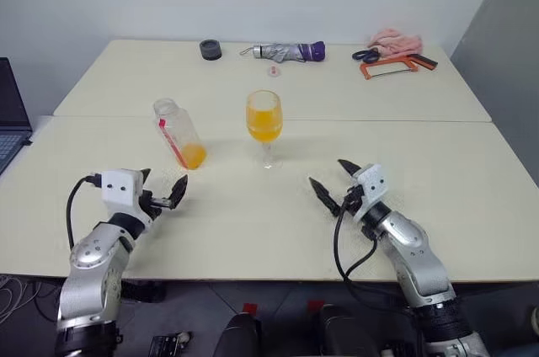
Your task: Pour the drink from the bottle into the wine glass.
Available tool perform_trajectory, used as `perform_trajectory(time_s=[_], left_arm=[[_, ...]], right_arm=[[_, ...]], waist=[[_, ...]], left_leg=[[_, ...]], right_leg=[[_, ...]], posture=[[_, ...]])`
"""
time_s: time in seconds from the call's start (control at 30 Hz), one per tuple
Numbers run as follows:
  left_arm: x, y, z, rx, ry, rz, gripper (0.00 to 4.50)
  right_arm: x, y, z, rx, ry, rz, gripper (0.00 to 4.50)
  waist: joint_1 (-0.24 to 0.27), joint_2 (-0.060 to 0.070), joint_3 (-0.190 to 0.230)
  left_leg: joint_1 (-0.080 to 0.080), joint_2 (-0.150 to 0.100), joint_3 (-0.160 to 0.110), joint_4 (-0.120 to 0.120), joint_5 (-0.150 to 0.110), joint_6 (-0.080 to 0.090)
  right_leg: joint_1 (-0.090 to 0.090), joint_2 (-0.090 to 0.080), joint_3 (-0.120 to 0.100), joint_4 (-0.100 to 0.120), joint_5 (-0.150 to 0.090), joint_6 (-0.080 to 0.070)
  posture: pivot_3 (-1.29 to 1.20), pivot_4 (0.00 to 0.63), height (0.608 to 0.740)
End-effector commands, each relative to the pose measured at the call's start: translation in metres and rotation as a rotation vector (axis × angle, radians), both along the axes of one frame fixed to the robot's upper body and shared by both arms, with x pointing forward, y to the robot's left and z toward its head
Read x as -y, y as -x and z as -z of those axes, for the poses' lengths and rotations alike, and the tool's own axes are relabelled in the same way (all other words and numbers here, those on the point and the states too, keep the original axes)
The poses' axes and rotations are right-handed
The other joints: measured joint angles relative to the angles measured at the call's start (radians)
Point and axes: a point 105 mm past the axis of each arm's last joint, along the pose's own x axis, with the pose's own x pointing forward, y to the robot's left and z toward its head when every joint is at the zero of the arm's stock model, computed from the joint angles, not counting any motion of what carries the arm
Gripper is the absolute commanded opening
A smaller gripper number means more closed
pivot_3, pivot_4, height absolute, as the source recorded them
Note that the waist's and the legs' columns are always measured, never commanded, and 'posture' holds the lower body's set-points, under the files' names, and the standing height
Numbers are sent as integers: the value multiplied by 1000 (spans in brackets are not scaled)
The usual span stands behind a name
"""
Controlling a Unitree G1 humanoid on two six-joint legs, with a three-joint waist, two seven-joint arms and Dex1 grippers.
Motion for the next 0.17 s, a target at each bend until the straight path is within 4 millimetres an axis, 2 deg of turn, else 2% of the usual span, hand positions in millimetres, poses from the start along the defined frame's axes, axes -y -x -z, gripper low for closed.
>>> perform_trajectory(time_s=[0.03, 0.17], left_arm=[[-2, 8, -16, 72, 11, -38, 4489], [-1, 12, -12, 63, 30, -47, 4489]], right_arm=[[15, -5, 2, 22, -39, 97, 4500], [14, -6, 8, 23, -21, 86, 4500]], waist=[[2, 0, 0], [2, 0, 0]], left_leg=[[0, 0, 0, 0, 0, 0], [0, 0, 0, 0, 0, 0]], right_leg=[[0, 0, 0, 0, 0, 0], [0, 0, 0, 0, 0, 0]], posture=[[0, 150, 740], [0, 150, 740]])
